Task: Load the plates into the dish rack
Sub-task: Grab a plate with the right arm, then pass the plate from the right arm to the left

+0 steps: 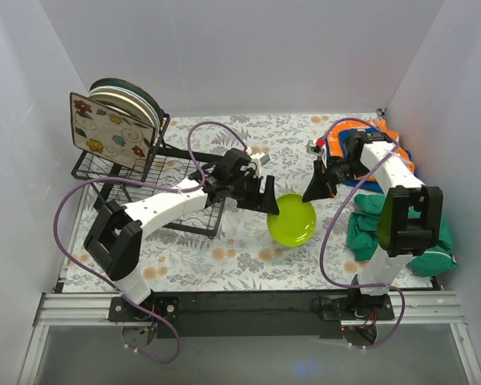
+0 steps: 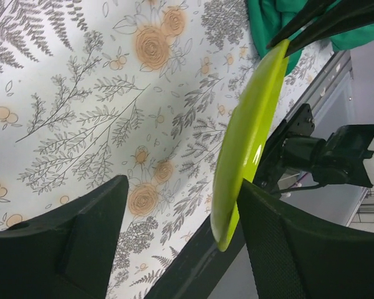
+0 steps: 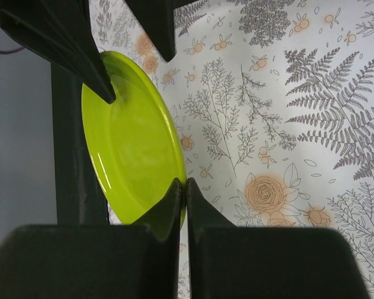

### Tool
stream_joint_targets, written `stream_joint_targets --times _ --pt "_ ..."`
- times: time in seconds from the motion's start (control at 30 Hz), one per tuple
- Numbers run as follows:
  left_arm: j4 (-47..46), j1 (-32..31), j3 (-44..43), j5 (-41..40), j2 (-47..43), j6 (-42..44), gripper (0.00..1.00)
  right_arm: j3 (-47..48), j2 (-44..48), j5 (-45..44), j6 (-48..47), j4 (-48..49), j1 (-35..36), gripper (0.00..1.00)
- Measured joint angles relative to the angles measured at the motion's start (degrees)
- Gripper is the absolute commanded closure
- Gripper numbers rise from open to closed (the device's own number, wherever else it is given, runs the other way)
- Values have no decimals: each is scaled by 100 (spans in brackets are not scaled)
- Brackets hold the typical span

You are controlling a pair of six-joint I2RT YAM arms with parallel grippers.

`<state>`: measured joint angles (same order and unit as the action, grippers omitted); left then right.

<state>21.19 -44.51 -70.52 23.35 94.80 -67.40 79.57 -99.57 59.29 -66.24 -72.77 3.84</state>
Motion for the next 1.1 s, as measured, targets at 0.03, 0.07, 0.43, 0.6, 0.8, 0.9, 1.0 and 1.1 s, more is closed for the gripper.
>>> stream_joint_targets --times 0.03,0.07,0.43,0.6,0.8,0.9,1.0,1.1 --pt "13 -13 -57 26 9 24 48 15 11 24 81 17 0 99" --pt "20 -24 -111 61 13 46 56 26 26 61 175 68 0 99" --pt "413 -59 -254 90 -55 505 100 173 190 214 619 240 304 17" --pt "706 -59 -155 -254 -553 1034 100 83 597 219 260 315 769 2" --pt "754 -59 -42 -466 -1687 1587 100 -439 1228 219 352 857 1189 6" --pt "758 -59 -39 -533 -1912 1707 100 -542 1318 199 614 1274 1311 20" --pt "807 -61 -24 -658 -1937 1766 100 -544 1384 197 835 1587 1440 30" --pt "925 -61 33 -837 -1928 1801 100 -542 1443 197 1093 1744 1565 39"
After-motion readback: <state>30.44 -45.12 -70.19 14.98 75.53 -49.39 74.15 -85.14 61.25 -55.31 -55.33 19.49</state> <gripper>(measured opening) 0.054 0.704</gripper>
